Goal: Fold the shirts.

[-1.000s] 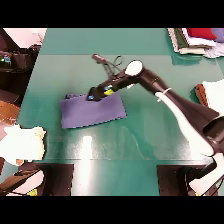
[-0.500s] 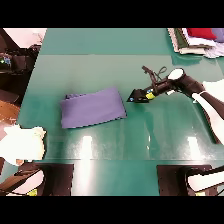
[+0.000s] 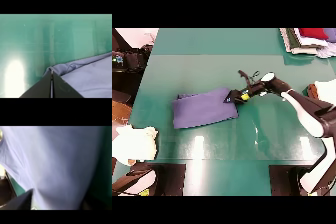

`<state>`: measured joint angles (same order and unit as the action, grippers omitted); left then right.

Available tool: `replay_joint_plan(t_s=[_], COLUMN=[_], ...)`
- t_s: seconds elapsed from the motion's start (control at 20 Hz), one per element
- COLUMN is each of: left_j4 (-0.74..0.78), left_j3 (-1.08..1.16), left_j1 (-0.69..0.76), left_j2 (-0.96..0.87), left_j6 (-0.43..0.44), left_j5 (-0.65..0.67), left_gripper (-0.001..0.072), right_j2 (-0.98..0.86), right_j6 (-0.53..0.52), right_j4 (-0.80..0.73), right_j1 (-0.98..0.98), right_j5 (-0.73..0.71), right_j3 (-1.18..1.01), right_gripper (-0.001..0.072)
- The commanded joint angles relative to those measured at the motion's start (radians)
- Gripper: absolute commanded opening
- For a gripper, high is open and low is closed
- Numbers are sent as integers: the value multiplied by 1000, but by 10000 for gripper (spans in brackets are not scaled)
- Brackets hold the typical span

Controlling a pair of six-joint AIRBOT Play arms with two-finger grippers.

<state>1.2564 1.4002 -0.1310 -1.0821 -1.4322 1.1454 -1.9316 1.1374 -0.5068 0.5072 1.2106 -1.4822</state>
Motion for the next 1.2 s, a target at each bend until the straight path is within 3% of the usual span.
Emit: replay_joint_plan(t_s=[0.0, 0.05, 0.1, 0.25, 0.5, 0.75, 1.15], left_j4=[-8, -13, -21, -105, -209, -198, -198], left_j3=[1, 1, 1, 1, 1, 1, 1], left_j1=[0, 0, 0, 0, 12, 177, 330], left_j2=[0, 0, 0, 0, 0, 0, -1], left_j6=[0, 0, 0, 0, 0, 0, -1], left_j5=[0, 3, 13, 39, 51, -8, -124], left_gripper=[27, 28, 28, 27, 27, 27, 27], right_j2=[-69, -71, -69, -21, 173, 346, 404], right_j6=[-2, -2, -2, 29, 97, 114, 119], right_j4=[51, 51, 51, 13, -184, -340, -283], right_j1=[73, 77, 76, 28, -202, -537, -1057], right_j5=[8, 6, 11, 33, 127, 181, 27], right_j3=[-93, -109, -122, -143, -142, -143, -144], right_gripper=[340, 144, 22, 17, 17, 17, 17])
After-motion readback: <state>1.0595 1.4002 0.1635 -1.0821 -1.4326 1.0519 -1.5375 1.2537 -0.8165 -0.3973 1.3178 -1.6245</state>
